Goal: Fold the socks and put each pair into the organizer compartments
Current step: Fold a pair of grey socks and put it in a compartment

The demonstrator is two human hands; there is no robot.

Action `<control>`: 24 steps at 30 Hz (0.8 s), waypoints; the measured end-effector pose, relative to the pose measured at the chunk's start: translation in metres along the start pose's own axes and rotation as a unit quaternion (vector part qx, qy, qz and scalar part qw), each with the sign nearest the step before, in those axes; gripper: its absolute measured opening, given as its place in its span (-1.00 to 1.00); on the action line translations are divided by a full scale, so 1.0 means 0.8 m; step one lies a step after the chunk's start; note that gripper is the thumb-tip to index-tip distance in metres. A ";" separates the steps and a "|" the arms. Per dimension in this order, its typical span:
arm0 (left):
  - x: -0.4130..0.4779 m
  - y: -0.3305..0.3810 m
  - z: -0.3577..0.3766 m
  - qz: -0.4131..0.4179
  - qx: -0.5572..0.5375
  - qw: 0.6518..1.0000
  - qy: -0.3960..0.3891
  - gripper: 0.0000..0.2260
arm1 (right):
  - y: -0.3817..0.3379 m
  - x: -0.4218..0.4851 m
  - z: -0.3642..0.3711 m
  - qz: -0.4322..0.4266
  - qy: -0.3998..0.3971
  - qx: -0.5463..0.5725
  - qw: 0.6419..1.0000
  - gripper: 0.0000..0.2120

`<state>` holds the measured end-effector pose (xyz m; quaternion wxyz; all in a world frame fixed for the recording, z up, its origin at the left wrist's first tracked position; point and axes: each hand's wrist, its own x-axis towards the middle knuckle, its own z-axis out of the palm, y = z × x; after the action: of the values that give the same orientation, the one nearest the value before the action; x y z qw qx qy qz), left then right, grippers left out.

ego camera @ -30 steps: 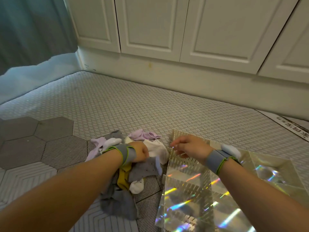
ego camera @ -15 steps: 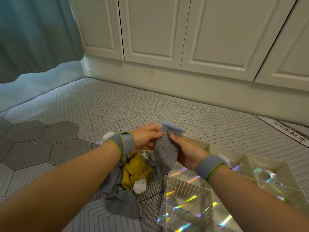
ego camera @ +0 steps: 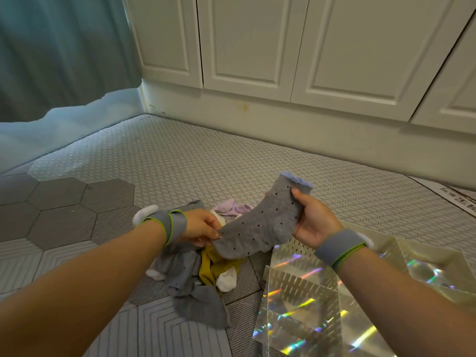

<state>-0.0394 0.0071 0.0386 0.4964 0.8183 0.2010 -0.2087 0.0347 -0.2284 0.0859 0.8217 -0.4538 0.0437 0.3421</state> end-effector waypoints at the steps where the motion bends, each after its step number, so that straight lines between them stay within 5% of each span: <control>1: 0.000 -0.006 -0.004 -0.006 0.004 1.000 0.019 -0.80 | 0.001 0.002 0.000 0.004 0.003 -0.003 1.000 -0.63; 13: 0.002 -0.054 -0.045 -0.067 0.149 0.964 0.211 -0.84 | 0.011 0.019 0.001 0.012 0.009 -0.055 0.998 -0.78; 19: -0.005 -0.065 -0.052 -0.105 0.189 0.967 0.132 -0.71 | 0.018 0.023 0.005 0.018 0.015 -0.082 0.996 -0.79; 23: -0.011 -0.065 -0.044 -0.124 0.204 0.969 0.058 -0.92 | 0.020 0.026 0.007 0.015 0.023 -0.099 0.995 -0.81; 24: -0.010 -0.066 -0.040 -0.135 0.205 0.968 0.049 -0.84 | 0.021 0.027 0.006 0.014 0.023 -0.101 0.995 -0.81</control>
<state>-0.0701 0.0575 0.0183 0.2744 0.8772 0.2865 -0.2705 0.0400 -0.2072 0.0684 0.7656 -0.5412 0.0344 0.3461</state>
